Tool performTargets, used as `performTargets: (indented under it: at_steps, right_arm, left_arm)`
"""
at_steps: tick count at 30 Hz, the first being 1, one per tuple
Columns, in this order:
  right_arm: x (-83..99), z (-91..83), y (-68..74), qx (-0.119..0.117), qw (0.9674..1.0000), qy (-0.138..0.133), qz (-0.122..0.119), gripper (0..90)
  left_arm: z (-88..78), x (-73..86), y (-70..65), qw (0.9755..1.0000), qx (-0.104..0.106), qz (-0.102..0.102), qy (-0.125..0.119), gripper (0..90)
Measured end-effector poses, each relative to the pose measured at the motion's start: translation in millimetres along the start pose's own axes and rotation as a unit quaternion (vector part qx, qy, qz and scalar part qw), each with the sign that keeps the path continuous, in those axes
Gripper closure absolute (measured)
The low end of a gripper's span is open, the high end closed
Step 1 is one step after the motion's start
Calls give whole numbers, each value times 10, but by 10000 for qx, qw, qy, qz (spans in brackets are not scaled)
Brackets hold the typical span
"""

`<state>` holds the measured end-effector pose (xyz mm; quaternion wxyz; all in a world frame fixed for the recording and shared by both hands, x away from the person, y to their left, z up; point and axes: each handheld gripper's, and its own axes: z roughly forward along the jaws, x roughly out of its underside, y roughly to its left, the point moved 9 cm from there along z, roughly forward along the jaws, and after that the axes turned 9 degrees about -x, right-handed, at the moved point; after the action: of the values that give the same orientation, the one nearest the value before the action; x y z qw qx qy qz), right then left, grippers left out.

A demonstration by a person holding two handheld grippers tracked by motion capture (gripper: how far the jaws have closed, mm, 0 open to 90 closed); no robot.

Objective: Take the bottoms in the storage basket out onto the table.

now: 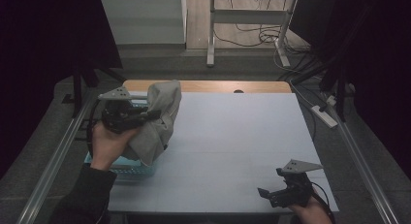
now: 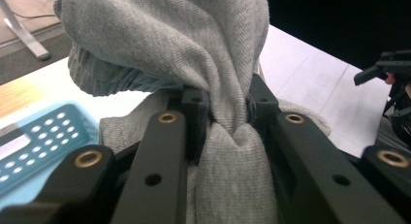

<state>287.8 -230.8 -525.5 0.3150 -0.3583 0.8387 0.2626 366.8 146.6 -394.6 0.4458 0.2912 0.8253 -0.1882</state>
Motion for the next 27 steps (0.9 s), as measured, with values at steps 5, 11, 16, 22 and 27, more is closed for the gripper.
performTargets:
  at_steps: [5,11,16,22,27]
  right_arm:
    - [1,1,-1,-3,10000,4,8,5]
    - [2,4,-5,-1,10000,23,12,5]
    - [4,6,-9,1,10000,36,24,5]
    - [5,5,-12,-4,10000,34,41,5]
    - [5,2,-14,-7,10000,25,54,5]
  left_arm:
    - [47,-37,-107,9999,98,93,19,743]
    - [162,-91,-281,9993,264,249,82,742]
    - [196,-152,-372,9987,419,302,35,742]
    - [297,-249,-480,9977,546,392,26,742]
    - [403,-291,-551,9970,629,455,57,742]
